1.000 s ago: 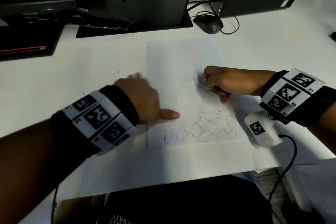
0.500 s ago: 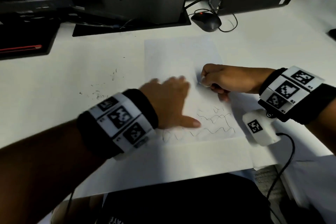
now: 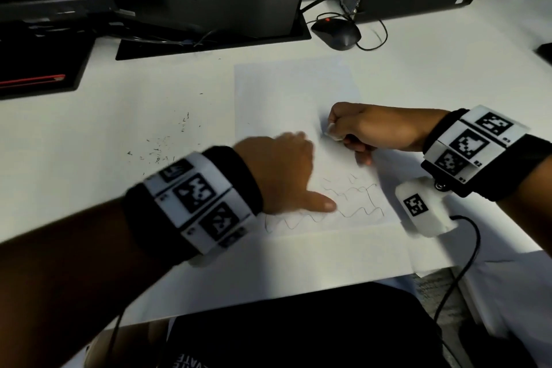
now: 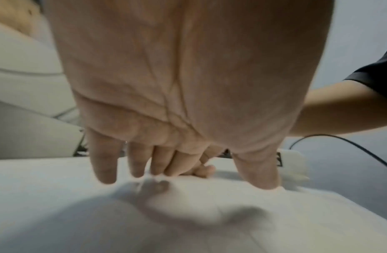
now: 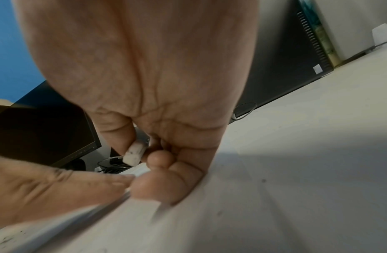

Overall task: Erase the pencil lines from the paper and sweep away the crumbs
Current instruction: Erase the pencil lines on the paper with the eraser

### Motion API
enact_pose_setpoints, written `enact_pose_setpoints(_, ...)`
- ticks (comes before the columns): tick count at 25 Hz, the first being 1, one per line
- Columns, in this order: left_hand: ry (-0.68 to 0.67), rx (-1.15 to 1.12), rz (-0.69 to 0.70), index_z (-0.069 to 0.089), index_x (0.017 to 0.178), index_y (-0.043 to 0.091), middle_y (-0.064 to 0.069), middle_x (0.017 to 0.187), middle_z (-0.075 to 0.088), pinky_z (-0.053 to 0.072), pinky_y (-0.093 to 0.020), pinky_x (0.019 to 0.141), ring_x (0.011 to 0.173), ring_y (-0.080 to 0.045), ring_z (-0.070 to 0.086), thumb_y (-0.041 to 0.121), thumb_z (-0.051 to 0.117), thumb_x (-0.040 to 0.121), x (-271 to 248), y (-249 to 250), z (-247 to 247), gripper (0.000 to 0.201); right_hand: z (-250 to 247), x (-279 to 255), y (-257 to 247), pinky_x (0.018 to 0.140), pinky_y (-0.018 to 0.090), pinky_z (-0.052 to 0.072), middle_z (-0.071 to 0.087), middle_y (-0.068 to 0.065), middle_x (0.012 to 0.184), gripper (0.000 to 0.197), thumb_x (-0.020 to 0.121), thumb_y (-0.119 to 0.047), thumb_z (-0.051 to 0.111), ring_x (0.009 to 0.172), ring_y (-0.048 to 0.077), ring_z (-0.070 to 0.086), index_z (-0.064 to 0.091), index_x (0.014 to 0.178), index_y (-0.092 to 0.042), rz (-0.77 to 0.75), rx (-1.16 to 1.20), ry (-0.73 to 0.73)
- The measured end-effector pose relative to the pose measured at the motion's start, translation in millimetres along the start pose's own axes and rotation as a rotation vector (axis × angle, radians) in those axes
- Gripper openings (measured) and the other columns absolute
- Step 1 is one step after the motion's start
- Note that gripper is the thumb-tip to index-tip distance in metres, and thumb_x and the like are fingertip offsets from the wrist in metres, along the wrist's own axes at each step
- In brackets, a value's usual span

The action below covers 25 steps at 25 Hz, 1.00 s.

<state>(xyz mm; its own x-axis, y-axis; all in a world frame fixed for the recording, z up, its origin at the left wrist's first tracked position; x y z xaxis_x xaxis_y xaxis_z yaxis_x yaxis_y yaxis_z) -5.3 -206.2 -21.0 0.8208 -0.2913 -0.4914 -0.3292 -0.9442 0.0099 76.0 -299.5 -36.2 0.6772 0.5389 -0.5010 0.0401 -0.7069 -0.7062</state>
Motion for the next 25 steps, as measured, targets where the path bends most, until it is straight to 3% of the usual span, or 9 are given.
enact_pose_setpoints(2, -0.047, -0.01, 0.121, 0.008, 0.157, 0.009, -0.007, 0.166, 0.004, 0.032, -0.044, 0.115, 0.152, -0.023, 0.011, 0.077, 0.042, 0.086, 10, 31, 15, 0.104, -1, -2, 0, 0.053, 0.033, 0.047, 0.037, 0.002, 0.064, 0.008, 0.095, -0.01, 0.044, 0.046, 0.011, 0.037, 0.041, 0.088, -0.01, 0.001, -0.002, 0.008)
enact_pose_setpoints(3, -0.072, 0.015, 0.089, 0.002, 0.157, 0.008, -0.009, 0.166, -0.003, 0.029, -0.045, 0.117, 0.153, -0.024, 0.004, 0.079, 0.042, 0.084, 10, 26, 23, 0.109, 0, -2, -1, 0.053, 0.033, 0.047, 0.037, 0.002, 0.064, 0.008, 0.095, -0.01, 0.043, 0.046, 0.011, 0.037, 0.041, 0.088, -0.01, 0.001, -0.006, 0.004)
enact_pose_setpoints(7, -0.158, 0.166, -0.206, 0.04, 0.144, 0.007, -0.019, 0.155, 0.031, 0.04, -0.043, 0.106, 0.14, -0.032, 0.035, 0.086, 0.034, 0.079, -6, -39, 20, 0.102, 1, -3, 0, 0.052, 0.032, 0.048, 0.036, 0.003, 0.066, 0.007, 0.094, -0.008, 0.043, 0.045, 0.012, 0.037, 0.039, 0.089, -0.011, -0.01, 0.005, 0.002)
enact_pose_setpoints(9, -0.13, 0.129, -0.194, 0.017, 0.155, 0.009, -0.013, 0.164, 0.011, 0.035, -0.045, 0.112, 0.149, -0.027, 0.02, 0.088, 0.038, 0.075, -5, -54, 17, 0.114, 7, -1, -1, 0.054, 0.033, 0.048, 0.037, 0.006, 0.067, 0.008, 0.094, -0.008, 0.044, 0.048, 0.014, 0.041, 0.04, 0.087, -0.01, -0.015, 0.009, -0.019)
enact_pose_setpoints(12, -0.126, -0.005, -0.011, -0.017, 0.156, 0.018, 0.0, 0.164, -0.023, 0.015, -0.046, 0.123, 0.151, -0.016, -0.014, 0.089, 0.05, 0.068, 7, -37, 27, 0.13, 15, 1, -4, 0.064, 0.039, 0.051, 0.048, 0.006, 0.074, 0.013, 0.096, -0.02, 0.047, 0.055, 0.021, 0.054, 0.042, 0.085, -0.014, -0.023, -0.115, -0.001)
enact_pose_setpoints(15, -0.123, -0.046, 0.021, -0.018, 0.155, 0.024, 0.005, 0.163, -0.024, 0.012, -0.048, 0.123, 0.151, -0.015, -0.017, 0.089, 0.052, 0.066, 13, -32, 35, 0.131, 18, -5, -13, 0.063, 0.036, 0.053, 0.054, 0.004, 0.075, 0.01, 0.096, -0.023, 0.052, 0.057, 0.018, 0.061, 0.051, 0.092, -0.014, -0.117, -0.201, -0.011)
enact_pose_setpoints(19, -0.128, -0.035, -0.055, -0.017, 0.156, 0.029, 0.004, 0.163, -0.024, 0.019, -0.051, 0.121, 0.152, -0.018, -0.014, 0.088, 0.053, 0.066, 9, -39, 34, 0.128, 26, -22, -33, 0.065, 0.021, 0.048, 0.06, -0.008, 0.08, 0.008, 0.09, -0.022, 0.063, 0.066, 0.004, 0.056, 0.066, 0.097, -0.019, -0.416, -0.493, 0.039)
enact_pose_setpoints(22, -0.058, -0.047, -0.027, -0.007, 0.158, 0.018, -0.001, 0.165, -0.018, 0.02, -0.05, 0.121, 0.153, -0.018, -0.008, 0.088, 0.053, 0.065, 15, -33, 31, 0.131, 34, -26, -35, 0.068, 0.021, 0.046, 0.063, -0.008, 0.084, 0.008, 0.088, -0.023, 0.066, 0.073, 0.005, 0.056, 0.069, 0.094, -0.019, -0.481, -0.552, 0.055)
enact_pose_setpoints(25, -0.069, -0.087, 0.017, -0.004, 0.158, 0.035, 0.004, 0.164, -0.022, 0.016, -0.052, 0.121, 0.152, -0.019, -0.013, 0.087, 0.052, 0.067, 17, -28, 33, 0.118, 35, -23, -34, 0.071, 0.026, 0.048, 0.066, -0.005, 0.088, 0.01, 0.087, -0.023, 0.067, 0.076, 0.008, 0.059, 0.071, 0.095, -0.018, -0.49, -0.572, 0.063)
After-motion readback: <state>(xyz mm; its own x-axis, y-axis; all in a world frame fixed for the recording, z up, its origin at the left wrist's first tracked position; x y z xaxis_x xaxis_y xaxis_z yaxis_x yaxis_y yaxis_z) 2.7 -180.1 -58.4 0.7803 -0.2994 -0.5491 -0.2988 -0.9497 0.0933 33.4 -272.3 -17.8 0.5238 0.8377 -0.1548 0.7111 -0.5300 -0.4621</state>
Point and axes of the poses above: each hand's wrist, its own x-axis towards the middle knuckle, its own z-axis out of the palm, y = z × x, the point moved 8 cm from there along x, towards the middle knuckle
